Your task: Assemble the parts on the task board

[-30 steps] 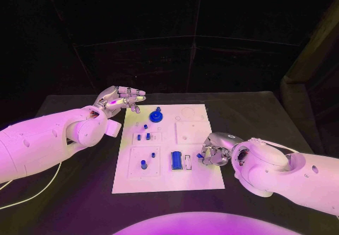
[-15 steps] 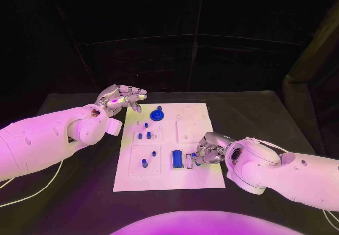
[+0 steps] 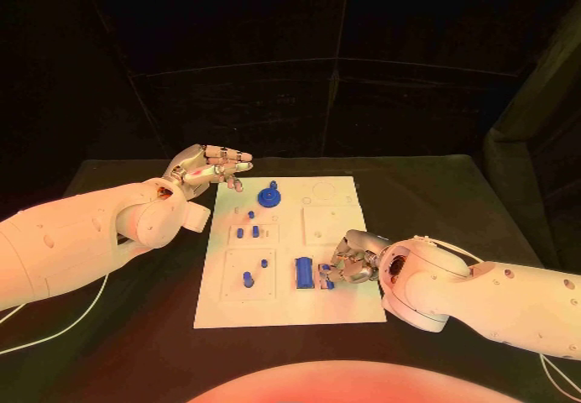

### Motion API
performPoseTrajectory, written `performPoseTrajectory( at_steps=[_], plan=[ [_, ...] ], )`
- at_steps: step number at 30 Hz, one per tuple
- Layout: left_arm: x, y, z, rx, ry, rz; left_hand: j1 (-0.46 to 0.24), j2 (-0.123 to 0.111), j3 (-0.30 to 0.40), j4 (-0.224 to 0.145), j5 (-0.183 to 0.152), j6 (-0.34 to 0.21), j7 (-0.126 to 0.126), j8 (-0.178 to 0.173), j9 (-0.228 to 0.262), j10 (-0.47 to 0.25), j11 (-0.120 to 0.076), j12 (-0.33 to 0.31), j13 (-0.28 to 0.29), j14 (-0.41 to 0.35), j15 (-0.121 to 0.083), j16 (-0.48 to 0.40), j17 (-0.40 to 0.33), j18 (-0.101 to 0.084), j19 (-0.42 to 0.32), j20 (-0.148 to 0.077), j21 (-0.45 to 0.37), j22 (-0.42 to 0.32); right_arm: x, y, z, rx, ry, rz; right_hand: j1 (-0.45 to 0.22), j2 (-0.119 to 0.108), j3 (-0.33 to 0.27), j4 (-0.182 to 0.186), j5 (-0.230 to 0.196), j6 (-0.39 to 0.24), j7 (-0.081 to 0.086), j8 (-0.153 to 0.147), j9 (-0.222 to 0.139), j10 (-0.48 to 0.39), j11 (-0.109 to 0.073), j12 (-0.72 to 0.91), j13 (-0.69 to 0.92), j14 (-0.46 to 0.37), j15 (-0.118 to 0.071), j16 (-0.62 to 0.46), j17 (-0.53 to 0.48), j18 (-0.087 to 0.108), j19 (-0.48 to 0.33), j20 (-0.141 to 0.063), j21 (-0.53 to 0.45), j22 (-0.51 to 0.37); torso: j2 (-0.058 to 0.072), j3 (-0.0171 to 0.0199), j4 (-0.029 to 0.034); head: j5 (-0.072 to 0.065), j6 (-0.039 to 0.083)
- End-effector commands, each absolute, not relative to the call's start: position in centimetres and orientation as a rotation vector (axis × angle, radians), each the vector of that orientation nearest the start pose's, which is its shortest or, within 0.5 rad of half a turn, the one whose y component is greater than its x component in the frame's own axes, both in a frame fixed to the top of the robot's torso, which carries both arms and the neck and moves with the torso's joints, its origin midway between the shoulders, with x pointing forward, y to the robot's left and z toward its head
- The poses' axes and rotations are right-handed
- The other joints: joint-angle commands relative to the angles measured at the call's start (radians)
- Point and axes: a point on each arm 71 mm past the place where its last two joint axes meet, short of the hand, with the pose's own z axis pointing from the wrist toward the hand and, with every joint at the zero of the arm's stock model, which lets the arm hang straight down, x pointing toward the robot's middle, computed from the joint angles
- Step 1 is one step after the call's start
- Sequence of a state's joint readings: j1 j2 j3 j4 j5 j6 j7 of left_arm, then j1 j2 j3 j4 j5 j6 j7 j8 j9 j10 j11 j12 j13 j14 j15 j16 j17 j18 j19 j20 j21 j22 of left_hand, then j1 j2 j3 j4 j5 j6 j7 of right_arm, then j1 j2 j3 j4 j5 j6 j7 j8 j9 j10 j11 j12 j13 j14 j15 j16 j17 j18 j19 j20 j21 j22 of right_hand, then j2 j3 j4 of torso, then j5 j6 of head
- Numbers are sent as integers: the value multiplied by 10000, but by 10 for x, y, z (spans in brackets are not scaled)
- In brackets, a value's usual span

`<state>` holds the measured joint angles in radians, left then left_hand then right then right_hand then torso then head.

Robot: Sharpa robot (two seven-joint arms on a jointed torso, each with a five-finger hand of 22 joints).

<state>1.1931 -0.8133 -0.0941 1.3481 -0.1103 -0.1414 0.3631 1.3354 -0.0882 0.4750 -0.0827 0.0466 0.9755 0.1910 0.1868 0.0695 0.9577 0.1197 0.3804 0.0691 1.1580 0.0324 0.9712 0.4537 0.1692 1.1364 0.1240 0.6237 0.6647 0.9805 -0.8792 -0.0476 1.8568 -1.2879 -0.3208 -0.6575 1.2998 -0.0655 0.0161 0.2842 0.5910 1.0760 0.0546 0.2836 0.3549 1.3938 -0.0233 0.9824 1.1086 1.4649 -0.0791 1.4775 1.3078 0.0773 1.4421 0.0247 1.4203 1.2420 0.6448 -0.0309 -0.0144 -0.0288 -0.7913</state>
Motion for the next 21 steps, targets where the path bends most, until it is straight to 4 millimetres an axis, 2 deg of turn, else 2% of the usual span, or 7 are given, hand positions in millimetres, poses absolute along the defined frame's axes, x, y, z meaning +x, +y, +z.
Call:
performPoseTrajectory(
  at_steps=[1,11,13,18,19,21],
  plan=[
    [507,236,-211,-10149,15645,-15057,20,102,-51,-11,57,24,-10,37,11,-26,16,34,-11,-54,-21,-14,-18,141,-56,28,-50,-15,371,-155,-265,3110,21505,5194,-106,-27,-20,39,67,67,23,-11,12,65,19,53,13,737,-65,52,870,-140,64,12,27,17,4,1,-6,5,-11],
    [507,236,-211,-10155,15662,-15054,20,102,-51,-11,57,24,-10,37,11,-26,16,34,-11,-54,-21,-14,-18,141,-56,28,-50,-15,374,-154,-268,3128,21527,5113,-106,-23,-16,34,67,72,19,-12,13,68,16,51,12,737,-67,53,873,-139,64,10,27,15,1,-4,6,12,-19],
    [507,236,-211,-10156,15668,-15055,20,102,-51,-11,57,24,-10,37,11,-26,16,34,-11,-54,-21,-14,-18,141,-56,28,-50,-15,374,-154,-268,3110,21554,5077,-171,-21,-34,31,-64,92,15,-27,21,85,10,43,15,736,-75,51,867,-140,69,1,30,21,0,-3,7,17,-17],
    [507,237,-211,-10163,15680,-15049,20,102,-51,-11,57,24,-10,37,11,-26,16,34,-11,-54,-21,-14,-18,141,-56,28,-50,-15,375,-154,-269,3066,21548,5002,-821,-18,-415,44,-1434,157,41,-95,53,133,42,9,27,730,-49,45,859,-143,69,10,24,15,-6,-1,-7,15,-24],
    [507,237,-211,-10164,15683,-15049,20,102,-51,-11,57,24,-10,37,11,-26,16,34,-11,-54,-21,-14,-18,141,-56,28,-50,-15,375,-154,-269,3051,21527,4991,-966,7,-537,36,-1920,165,39,-113,63,139,43,3,35,728,-47,43,856,-142,68,15,22,14,-4,-2,-10,13,-20],
    [507,236,-211,-10165,15690,-15050,20,102,-51,-11,57,24,-10,37,11,-26,16,34,-11,-54,-21,-14,-18,141,-56,28,-50,-15,376,-154,-268,3025,21501,4983,-1129,59,-737,30,-2630,173,35,-146,87,143,42,-9,52,728,-50,43,859,-140,67,16,19,15,-1,1,-15,16,-14]
  ],
)
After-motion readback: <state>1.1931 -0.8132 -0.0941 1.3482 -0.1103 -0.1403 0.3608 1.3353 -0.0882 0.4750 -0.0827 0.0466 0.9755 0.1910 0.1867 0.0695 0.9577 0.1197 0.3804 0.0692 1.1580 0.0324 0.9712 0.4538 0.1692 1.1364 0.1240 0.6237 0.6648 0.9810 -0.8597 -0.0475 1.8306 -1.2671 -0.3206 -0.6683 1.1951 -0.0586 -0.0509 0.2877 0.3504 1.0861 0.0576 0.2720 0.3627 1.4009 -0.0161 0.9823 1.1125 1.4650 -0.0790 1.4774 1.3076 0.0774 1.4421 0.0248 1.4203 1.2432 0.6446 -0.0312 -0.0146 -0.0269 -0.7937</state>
